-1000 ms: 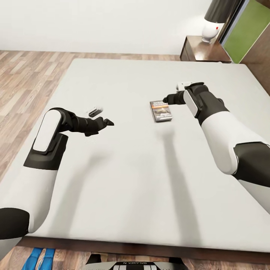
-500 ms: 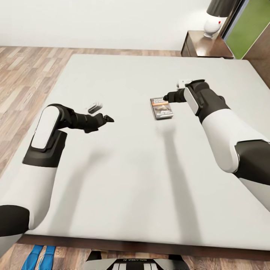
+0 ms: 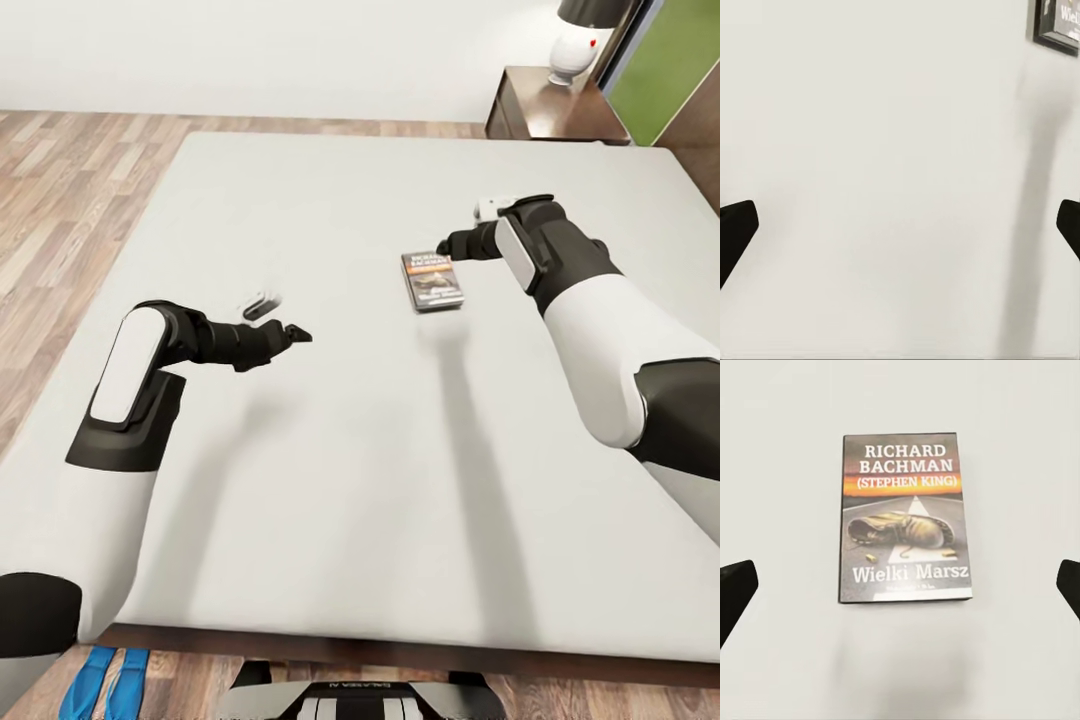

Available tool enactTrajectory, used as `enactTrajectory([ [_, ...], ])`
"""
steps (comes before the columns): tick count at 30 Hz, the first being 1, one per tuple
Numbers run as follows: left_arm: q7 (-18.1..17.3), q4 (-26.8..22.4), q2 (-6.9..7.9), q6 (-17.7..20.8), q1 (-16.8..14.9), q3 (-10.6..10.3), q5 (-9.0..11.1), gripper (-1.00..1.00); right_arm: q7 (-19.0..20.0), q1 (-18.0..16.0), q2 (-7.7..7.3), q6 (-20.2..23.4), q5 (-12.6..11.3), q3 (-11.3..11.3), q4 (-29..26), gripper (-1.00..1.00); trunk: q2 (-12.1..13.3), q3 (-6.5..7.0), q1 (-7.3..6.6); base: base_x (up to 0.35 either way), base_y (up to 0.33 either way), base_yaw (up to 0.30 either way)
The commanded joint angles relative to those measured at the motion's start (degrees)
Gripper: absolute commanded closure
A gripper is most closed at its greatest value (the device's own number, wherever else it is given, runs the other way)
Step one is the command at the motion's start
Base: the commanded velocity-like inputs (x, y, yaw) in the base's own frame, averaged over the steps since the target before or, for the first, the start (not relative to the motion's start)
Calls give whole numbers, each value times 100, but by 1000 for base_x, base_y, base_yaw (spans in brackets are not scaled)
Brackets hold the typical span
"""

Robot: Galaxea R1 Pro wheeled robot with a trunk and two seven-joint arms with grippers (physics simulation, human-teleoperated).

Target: In the bedroom, move the book from the bed onto either nightstand, and place the two sandals side by side next to the bed.

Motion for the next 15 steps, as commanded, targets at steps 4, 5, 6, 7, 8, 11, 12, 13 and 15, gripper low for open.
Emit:
enactTrajectory([
  [4, 58, -65, 6, 0, 165, -9, 66, -100, 23, 25, -7, -18, -5, 61, -16, -100, -2, -38, 0, 0, 0, -13],
  [5, 54, -78, 14, 0, 219, -7, 71, -100, 26, 34, -10, -26, -4, 68, -24, -100, -2, -45, 0, 0, 0, -22],
  [6, 54, -78, 14, 0, 219, -7, 71, -100, 26, 34, -10, -26, -4, 68, -24, -100, -2, -53, 0, 0, 0, -22],
  [7, 38, -101, 38, -7, 362, 24, 83, -100, 15, 53, -8, -44, 8, 85, -46, -100, -2, -56, 0, 0, 0, -11],
  [8, 38, -101, 38, -7, 362, 24, 83, -100, 15, 53, -8, -44, 8, 85, -46, -100, -2, -60, 0, 0, 0, -11],
  [11, 32, -106, 42, -11, 405, 42, 80, -100, -7, 57, -6, -26, 14, 80, -57, -100, -2, -68, 0, 0, 0, -8],
  [12, 31, -113, 27, -19, 408, 50, 73, -100, -12, 41, -13, -2, 13, 65, -83, -100, -2, -69, 0, 0, 0, -5],
  [13, 42, -131, 17, -25, 358, 49, 68, -100, -22, 31, -9, 14, 15, 56, -151, -100, -2, -70, 0, 0, 0, -3],
  [15, 50, -141, 15, -29, 289, 44, 68, -100, -36, 30, -7, 25, 20, 57, -252, -100, -2, -72, 0, 0, 0, -2],
])
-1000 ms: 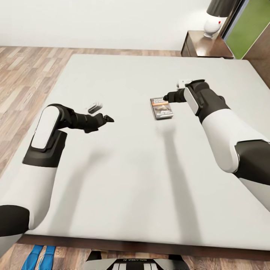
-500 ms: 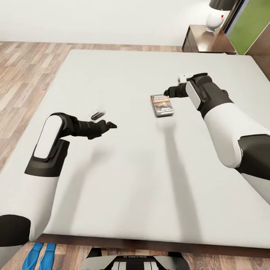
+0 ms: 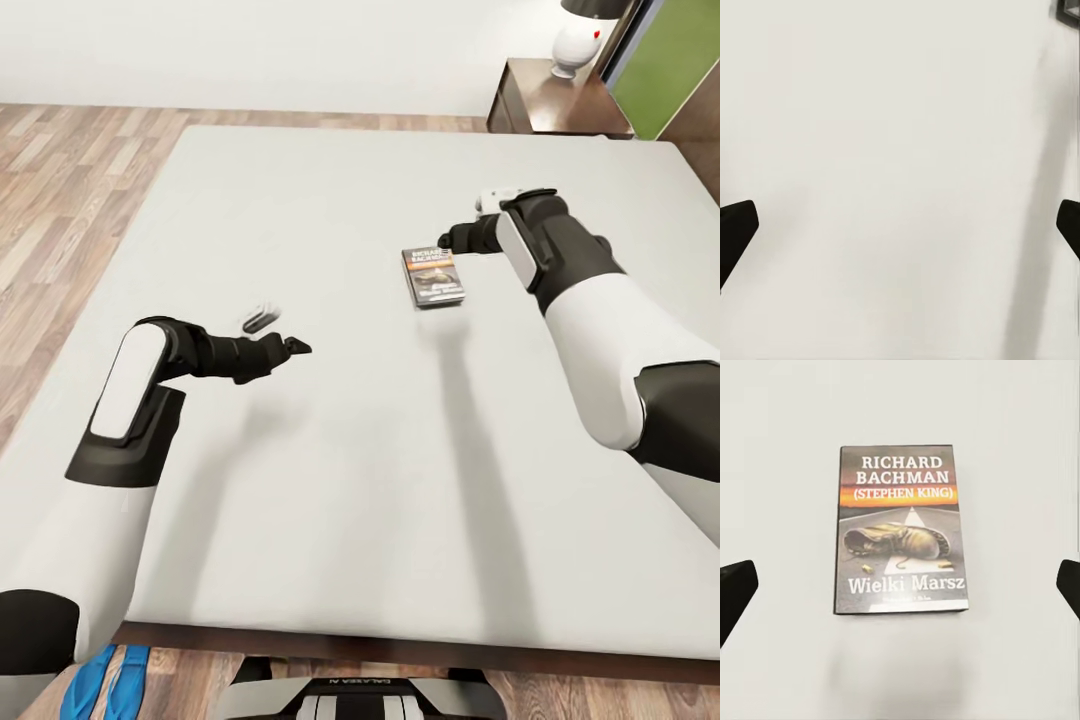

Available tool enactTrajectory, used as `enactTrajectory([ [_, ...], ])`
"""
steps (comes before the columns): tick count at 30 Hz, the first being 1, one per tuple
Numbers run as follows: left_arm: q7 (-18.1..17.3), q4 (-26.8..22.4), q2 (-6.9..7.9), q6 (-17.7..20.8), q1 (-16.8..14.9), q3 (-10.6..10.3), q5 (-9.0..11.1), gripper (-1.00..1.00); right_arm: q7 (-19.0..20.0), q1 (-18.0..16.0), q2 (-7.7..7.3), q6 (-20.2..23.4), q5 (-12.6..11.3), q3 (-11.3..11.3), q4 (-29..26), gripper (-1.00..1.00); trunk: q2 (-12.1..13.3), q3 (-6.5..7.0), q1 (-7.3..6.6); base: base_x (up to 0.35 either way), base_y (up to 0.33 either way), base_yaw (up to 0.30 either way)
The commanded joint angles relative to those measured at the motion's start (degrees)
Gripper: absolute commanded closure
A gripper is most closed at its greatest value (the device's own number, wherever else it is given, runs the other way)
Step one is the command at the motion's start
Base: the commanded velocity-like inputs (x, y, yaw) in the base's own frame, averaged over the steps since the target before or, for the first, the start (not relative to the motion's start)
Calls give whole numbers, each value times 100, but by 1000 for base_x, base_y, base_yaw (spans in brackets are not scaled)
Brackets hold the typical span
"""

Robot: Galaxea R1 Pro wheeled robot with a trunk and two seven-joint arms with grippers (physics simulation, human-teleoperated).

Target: In the bedroom, move the book from the bed onto either nightstand, and place the two sandals side by side next to the bed.

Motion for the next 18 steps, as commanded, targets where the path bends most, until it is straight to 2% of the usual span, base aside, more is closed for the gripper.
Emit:
enactTrajectory([
  [1, 59, -6, 7, 4, -32, -9, 47, -100, 2, -2, -5, 32, -6, 24, -70, -100, -2, -4, 0, 0, 0, -1],
  [9, 38, 17, 46, -5, -104, 3, 22, -100, -8, 42, -42, 274, 2, 42, -575, -100, -2, -5, 0, 0, 0, -13],
  [18, 37, 72, 75, -18, -102, 31, 2, -100, -1, 299, -50, 431, 22, 57, -933, -100, -2, 6, 0, 0, 0, -124],
])
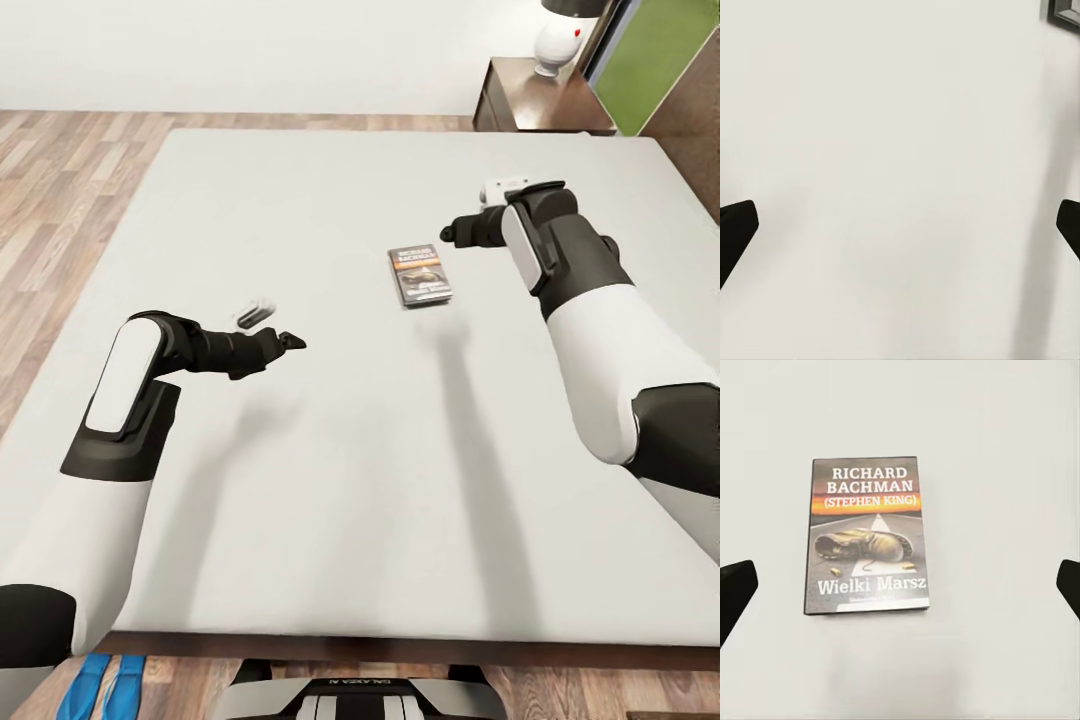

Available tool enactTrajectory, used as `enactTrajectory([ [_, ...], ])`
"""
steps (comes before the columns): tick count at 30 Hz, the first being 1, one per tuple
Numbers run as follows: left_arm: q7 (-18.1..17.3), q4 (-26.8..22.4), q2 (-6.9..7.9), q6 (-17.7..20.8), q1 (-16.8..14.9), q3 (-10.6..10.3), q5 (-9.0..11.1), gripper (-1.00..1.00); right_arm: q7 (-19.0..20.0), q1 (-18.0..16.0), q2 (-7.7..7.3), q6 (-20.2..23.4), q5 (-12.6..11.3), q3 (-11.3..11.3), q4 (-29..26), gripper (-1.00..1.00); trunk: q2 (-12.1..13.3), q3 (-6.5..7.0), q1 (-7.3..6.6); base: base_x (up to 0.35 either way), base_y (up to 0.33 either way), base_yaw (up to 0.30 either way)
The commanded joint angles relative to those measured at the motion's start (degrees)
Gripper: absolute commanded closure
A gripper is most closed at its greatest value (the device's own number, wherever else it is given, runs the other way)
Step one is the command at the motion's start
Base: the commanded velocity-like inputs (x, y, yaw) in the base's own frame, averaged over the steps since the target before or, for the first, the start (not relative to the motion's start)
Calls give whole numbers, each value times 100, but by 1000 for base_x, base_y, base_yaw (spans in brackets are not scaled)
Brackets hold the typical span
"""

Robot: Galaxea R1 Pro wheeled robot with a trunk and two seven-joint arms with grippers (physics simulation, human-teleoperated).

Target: In the bedroom, move the book from the bed onto either nightstand, and place the two sandals side by side next to the bed.

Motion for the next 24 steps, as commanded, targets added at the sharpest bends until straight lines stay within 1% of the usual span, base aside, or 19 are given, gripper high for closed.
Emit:
enactTrajectory([
  [1, 59, -3, -2, 4, -4, -6, 52, -100, 7, 12, -1, 32, -5, 12, -30, -100, -2, -2, 0, 0, 0, -62],
  [6, 60, 4, -25, 3, -8, -4, 49, -100, 9, 46, -1, 62, -1, -3, -185, -100, -2, -1, 0, 20, 0, -34],
  [10, 65, 8, 0, -1, -6, -4, 35, -100, 10, 82, -3, 91, 0, -9, -394, -100, -2, 0, 0, 122, 0, -11],
  [24, 68, 16, 15, -17, 11, -3, 37, -100, -2, 214, 12, 72, 1, -4, -477, -100, -2, 0, 0, 31, 0, -2],
])
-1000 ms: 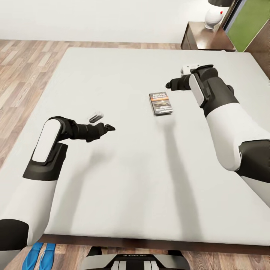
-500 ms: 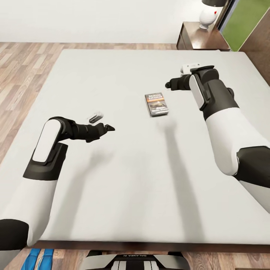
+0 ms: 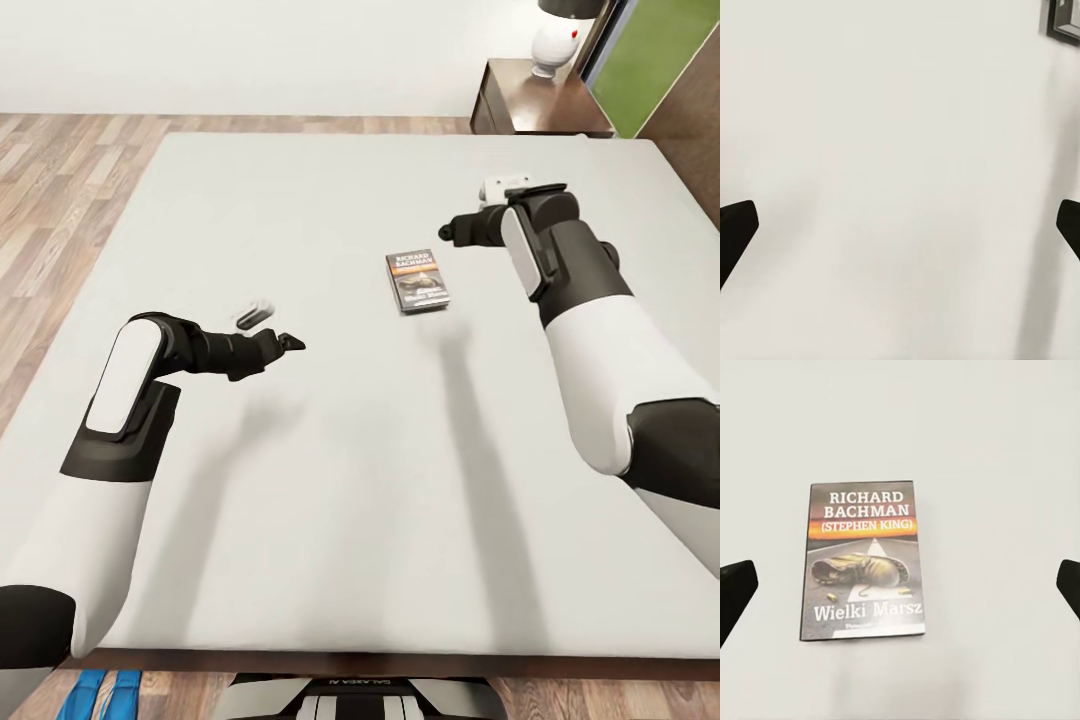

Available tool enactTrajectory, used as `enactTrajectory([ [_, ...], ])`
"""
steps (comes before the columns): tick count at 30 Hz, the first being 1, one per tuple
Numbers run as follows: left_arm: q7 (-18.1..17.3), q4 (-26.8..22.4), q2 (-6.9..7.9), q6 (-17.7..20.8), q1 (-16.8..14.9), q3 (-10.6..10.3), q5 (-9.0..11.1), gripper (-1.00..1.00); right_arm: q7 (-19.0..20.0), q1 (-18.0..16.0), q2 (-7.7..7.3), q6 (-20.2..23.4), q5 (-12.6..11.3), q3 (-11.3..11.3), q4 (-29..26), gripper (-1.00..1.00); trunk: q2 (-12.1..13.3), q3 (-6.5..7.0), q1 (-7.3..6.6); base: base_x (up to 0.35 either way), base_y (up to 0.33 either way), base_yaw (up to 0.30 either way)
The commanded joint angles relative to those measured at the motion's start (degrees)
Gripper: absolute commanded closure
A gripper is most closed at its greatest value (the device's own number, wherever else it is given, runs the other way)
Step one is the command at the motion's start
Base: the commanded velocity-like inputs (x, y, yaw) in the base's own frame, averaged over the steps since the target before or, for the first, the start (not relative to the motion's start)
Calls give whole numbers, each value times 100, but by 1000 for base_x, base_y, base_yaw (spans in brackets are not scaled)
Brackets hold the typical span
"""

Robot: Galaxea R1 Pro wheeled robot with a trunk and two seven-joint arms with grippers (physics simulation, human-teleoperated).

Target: In the bedroom, move the book from the bed onto either nightstand, and place the two sandals side by side next to the bed.

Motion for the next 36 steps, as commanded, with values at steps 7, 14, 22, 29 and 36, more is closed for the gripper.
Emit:
enactTrajectory([
  [7, 59, -3, 5, -8, -2, -7, 51, -100, 4, 15, 8, 32, 0, 23, -11, -100, -2, -3, 0, 3, 0, 0],
  [14, 63, -3, 5, -11, -11, -7, 48, -100, 6, -10, 32, 67, 3, 29, 42, -100, -2, -3, 0, 0, 0, 0],
  [22, 116, 44, 4, -34, -379, 49, 89, -100, -39, -97, 427, 83, 2, 2, 244, -100, -2, -13, 0, 0, 0, 0],
  [29, 121, 265, -42, -49, -714, 142, 108, -100, -99, -252, 643, 76, -7, -16, 412, -100, -2, -55, 0, 0, 0, 0],
  [36, 132, 371, -82, -55, -1038, 171, 127, -100, -130, -542, 733, -51, -18, -24, 1011, -100, -2, -111, 0, 0, 0, 0],
])
